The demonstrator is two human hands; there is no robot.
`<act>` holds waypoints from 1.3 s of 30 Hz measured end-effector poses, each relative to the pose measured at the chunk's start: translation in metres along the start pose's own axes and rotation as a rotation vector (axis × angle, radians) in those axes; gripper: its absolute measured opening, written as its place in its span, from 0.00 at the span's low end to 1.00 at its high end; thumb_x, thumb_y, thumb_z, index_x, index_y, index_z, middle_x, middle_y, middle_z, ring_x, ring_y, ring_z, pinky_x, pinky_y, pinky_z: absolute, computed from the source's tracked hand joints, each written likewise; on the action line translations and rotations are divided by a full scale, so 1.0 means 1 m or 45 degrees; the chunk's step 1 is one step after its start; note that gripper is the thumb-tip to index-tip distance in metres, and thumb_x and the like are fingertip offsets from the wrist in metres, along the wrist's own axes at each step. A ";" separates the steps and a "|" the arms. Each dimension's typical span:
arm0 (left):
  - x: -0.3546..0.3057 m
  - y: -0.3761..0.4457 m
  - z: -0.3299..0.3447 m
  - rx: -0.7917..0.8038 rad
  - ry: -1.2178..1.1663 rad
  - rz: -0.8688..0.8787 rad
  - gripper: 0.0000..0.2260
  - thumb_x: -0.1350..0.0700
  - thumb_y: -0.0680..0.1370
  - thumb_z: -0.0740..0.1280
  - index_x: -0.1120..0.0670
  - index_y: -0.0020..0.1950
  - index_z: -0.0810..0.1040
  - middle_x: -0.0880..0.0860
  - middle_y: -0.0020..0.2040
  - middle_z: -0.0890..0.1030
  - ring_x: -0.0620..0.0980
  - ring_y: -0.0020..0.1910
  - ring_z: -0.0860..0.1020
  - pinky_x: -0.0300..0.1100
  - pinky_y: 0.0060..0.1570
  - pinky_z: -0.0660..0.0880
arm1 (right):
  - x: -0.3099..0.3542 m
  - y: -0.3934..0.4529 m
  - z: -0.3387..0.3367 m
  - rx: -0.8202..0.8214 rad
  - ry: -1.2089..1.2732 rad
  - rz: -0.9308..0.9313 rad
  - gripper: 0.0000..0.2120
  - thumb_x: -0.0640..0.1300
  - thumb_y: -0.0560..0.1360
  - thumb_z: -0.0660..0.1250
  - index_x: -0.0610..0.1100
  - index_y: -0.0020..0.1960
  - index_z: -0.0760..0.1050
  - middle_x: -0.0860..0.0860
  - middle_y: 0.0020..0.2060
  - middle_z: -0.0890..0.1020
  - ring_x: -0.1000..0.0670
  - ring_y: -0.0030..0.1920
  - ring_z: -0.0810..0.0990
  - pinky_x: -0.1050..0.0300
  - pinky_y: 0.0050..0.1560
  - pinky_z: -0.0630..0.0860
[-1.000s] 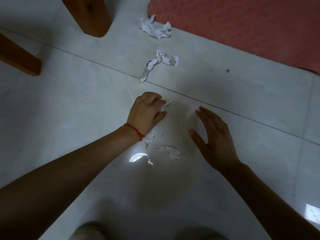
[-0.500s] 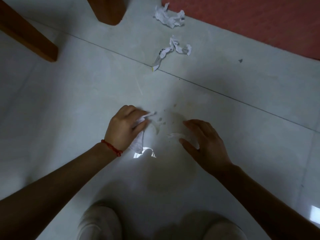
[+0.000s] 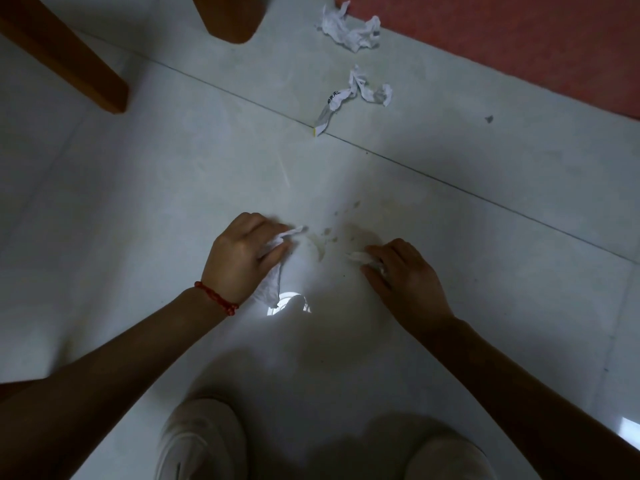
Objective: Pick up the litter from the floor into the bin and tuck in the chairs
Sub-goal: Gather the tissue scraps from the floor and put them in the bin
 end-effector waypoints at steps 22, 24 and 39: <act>-0.068 0.039 -0.058 -0.125 -0.035 0.164 0.06 0.67 0.70 0.72 0.66 0.46 0.82 0.62 0.37 0.80 0.60 0.36 0.78 0.45 0.37 0.75 | 0.015 0.017 -0.107 -0.204 0.127 0.196 0.10 0.35 0.71 0.70 0.33 0.52 0.77 0.38 0.43 0.79 0.45 0.37 0.78 0.55 0.39 0.77; -0.078 0.040 -0.077 -0.109 -0.036 0.154 0.06 0.66 0.70 0.72 0.66 0.45 0.82 0.62 0.37 0.81 0.59 0.36 0.78 0.44 0.37 0.74 | 0.026 0.012 -0.125 -0.206 0.119 0.208 0.10 0.35 0.71 0.70 0.33 0.51 0.78 0.38 0.42 0.79 0.46 0.37 0.78 0.57 0.38 0.75; -0.204 0.056 -0.294 -0.047 -0.063 0.054 0.08 0.64 0.68 0.72 0.67 0.44 0.81 0.64 0.37 0.81 0.62 0.35 0.79 0.49 0.39 0.77 | 0.175 0.004 -0.337 -0.220 0.149 0.328 0.10 0.36 0.71 0.70 0.34 0.51 0.78 0.39 0.42 0.79 0.48 0.37 0.77 0.61 0.39 0.73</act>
Point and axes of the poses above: each hand's wrist, its own y-axis towards the middle knuckle, its own z-axis out of the palm, x = y × z, the point moved 7 cm from there along y, towards the middle knuckle
